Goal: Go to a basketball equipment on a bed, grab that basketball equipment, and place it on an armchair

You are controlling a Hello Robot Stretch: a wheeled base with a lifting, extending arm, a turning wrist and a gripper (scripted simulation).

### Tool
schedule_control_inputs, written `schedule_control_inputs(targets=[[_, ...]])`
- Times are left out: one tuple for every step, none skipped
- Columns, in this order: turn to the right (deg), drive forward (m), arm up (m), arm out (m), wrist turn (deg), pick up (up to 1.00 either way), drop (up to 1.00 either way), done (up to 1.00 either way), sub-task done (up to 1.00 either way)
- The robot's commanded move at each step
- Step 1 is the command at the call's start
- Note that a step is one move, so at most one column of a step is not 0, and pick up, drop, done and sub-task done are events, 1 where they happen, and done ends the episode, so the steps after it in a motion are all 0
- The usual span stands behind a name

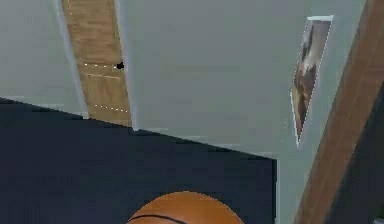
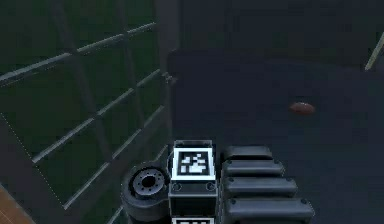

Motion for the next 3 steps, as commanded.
schedule_control_inputs(targets=[[-33.0, 0.00, 0.00, 0.00, 0.0, 0.00, 0.00, 0.00, 0.00], [0.0, 0.15, 0.00, 0.00, 0.0, 0.00, 0.00, 0.00, 0.00], [-45.0, 0.00, 0.00, 0.00, 0.0, 0.00, 0.00, 0.00, 0.00]])
